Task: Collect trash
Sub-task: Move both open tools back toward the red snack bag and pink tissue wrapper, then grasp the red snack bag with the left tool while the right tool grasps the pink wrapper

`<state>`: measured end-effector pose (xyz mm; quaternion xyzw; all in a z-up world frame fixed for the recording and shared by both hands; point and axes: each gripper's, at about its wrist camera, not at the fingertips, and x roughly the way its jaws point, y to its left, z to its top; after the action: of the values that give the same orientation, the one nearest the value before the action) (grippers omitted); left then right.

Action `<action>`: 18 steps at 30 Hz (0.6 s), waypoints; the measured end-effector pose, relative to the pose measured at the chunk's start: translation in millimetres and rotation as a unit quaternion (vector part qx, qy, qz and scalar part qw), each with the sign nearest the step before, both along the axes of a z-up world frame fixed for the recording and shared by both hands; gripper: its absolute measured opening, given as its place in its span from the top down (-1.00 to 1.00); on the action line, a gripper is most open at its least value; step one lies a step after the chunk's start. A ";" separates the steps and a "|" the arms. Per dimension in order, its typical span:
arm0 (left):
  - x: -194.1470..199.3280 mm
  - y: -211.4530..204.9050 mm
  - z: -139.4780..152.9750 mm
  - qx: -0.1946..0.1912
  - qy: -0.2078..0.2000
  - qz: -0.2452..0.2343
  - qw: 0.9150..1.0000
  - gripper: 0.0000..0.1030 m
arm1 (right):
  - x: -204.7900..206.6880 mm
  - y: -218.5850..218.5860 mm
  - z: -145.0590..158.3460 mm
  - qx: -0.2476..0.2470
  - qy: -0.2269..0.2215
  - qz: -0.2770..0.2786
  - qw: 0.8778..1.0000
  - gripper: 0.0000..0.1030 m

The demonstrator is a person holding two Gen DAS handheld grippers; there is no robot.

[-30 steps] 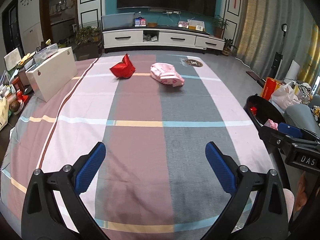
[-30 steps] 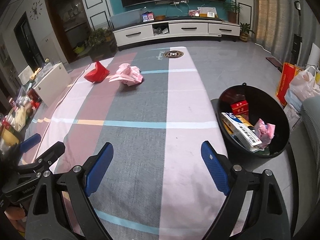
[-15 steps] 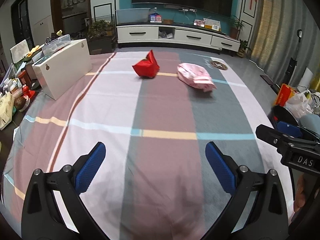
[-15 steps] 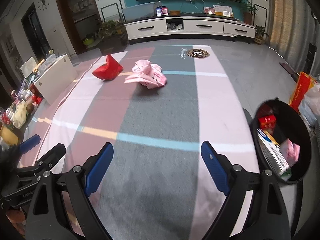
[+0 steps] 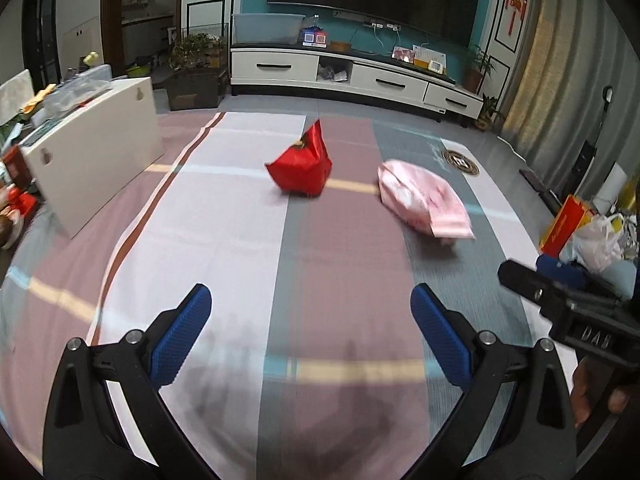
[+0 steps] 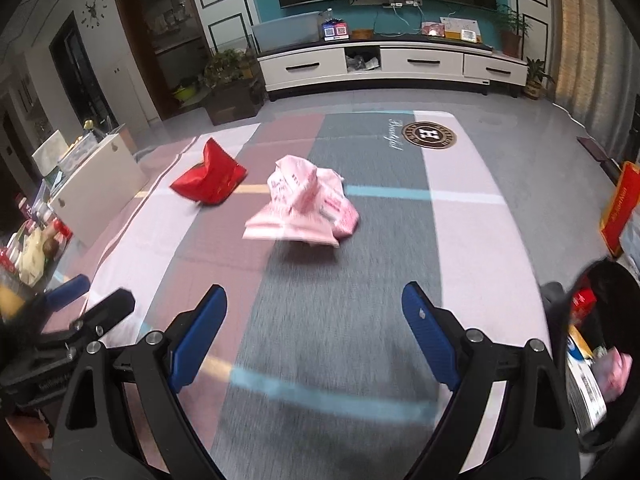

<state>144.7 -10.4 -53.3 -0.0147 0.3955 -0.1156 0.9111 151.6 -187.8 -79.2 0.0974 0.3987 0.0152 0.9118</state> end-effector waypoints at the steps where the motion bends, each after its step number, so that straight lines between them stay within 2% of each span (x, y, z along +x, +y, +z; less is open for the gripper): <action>1: 6.8 -0.5 -0.5 -0.004 0.000 -0.001 1.000 -0.93 | 8.6 -0.8 -2.6 0.006 0.000 0.001 1.000 -0.70; 9: 71.2 -13.4 2.3 -0.004 -0.028 -0.025 0.999 -0.92 | 61.3 1.2 -6.1 0.022 -0.012 0.015 1.000 -0.70; 13: 113.2 -9.3 4.2 -0.016 -0.026 -0.018 0.999 -0.85 | 93.5 -1.2 -13.2 0.036 0.005 0.016 0.999 -0.70; 16: 136.4 -16.2 -1.4 -0.002 -0.020 -0.036 0.999 -0.79 | 108.6 -1.2 -21.9 0.029 0.020 0.017 0.999 -0.70; 18: 151.9 -22.5 -10.8 0.009 -0.001 -0.051 0.999 -0.69 | 114.7 -0.1 -27.3 0.024 0.029 0.021 0.999 -0.67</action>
<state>296.6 -32.9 -64.1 0.0140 0.3960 -0.1581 0.9044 266.3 -187.8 -106.5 0.1118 0.4264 0.0408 0.8967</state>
